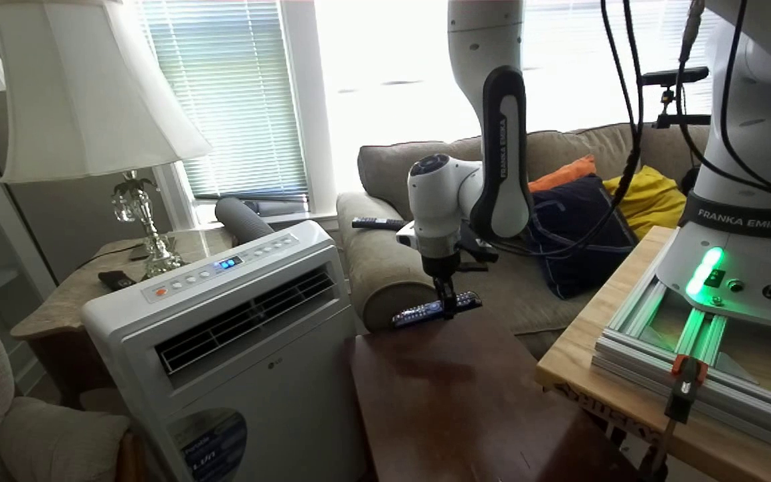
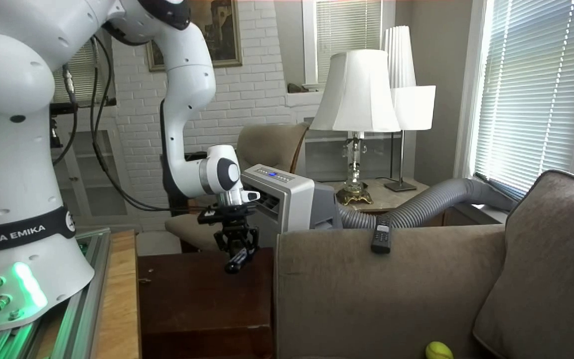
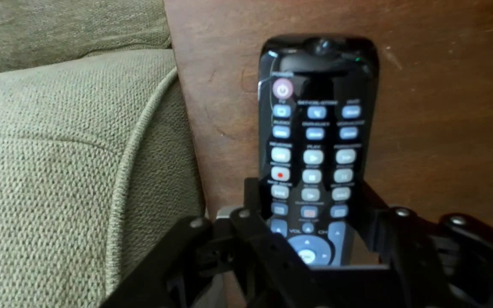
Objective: Put the remote to the left on the table
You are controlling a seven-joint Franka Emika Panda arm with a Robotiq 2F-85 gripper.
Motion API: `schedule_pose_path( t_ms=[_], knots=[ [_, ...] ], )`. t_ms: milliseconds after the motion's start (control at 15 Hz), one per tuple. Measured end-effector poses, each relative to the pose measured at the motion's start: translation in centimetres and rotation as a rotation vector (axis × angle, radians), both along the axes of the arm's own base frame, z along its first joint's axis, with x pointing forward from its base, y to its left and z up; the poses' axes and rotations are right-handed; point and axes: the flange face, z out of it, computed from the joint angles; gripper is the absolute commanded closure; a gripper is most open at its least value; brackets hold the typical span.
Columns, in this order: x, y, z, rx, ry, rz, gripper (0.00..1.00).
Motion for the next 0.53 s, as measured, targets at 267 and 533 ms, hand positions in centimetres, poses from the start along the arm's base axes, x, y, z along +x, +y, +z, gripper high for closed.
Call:
schedule_pose_path(
  t_ms=[267, 533],
  knots=[
    [-0.7, 1.6, -4.4, 0.021, -0.040, 0.045, 0.72],
    [-1.0, 3.4, -6.3, 0.090, -0.071, 0.096, 0.72]
  ],
)
